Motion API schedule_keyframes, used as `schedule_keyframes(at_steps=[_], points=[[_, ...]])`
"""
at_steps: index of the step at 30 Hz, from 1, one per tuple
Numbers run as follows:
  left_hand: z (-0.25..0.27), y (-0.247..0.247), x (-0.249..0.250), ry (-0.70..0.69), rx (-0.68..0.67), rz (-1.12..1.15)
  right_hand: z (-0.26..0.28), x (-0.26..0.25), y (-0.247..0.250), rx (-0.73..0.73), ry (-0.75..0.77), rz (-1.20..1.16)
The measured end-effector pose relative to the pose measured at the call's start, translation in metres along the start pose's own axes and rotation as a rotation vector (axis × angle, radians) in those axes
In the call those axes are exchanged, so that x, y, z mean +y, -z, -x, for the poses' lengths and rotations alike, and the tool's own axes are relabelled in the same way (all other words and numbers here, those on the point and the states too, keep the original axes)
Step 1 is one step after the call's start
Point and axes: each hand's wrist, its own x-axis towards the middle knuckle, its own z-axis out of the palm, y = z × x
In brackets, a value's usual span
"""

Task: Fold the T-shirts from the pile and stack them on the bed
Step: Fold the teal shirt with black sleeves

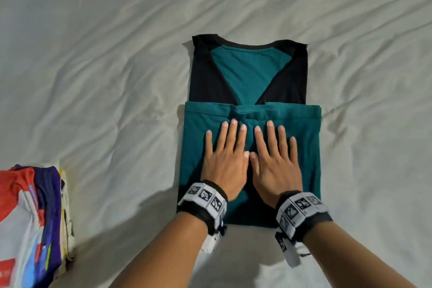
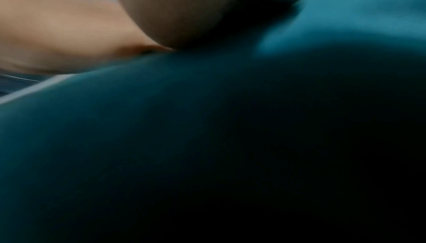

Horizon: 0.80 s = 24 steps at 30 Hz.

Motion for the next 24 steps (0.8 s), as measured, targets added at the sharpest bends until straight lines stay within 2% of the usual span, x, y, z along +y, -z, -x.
schedule_keyframes(at_steps=[3, 7, 11, 12, 13, 15, 16, 20, 24], points=[[-0.006, -0.012, -0.021, 0.067, 0.038, -0.005, -0.002, 0.021, -0.008, -0.010, -0.008, 0.034], [-0.005, -0.008, -0.045, 0.235, 0.051, -0.031, 0.007, 0.050, -0.004, -0.009, -0.065, 0.104], [0.011, 0.003, -0.057, 0.590, 0.047, 0.035, 0.022, 0.057, 0.002, -0.029, -0.280, 0.087], [0.020, 0.006, -0.043, 0.596, 0.062, 0.069, 0.027, 0.044, 0.004, -0.010, -0.319, 0.066], [0.033, 0.006, -0.025, 0.521, 0.075, 0.088, 0.034, 0.028, 0.003, 0.002, -0.294, 0.039], [0.062, -0.010, 0.010, 0.285, 0.049, 0.077, 0.052, -0.004, -0.012, 0.005, -0.133, -0.003], [0.074, -0.019, 0.019, 0.226, 0.022, 0.089, 0.060, -0.014, -0.021, -0.003, -0.083, -0.022], [0.088, -0.045, 0.006, 0.252, -0.005, 0.076, 0.074, -0.013, -0.043, -0.060, -0.117, -0.009], [0.094, -0.041, -0.010, 0.297, -0.016, 0.050, 0.082, 0.002, -0.036, -0.069, -0.105, 0.004]])
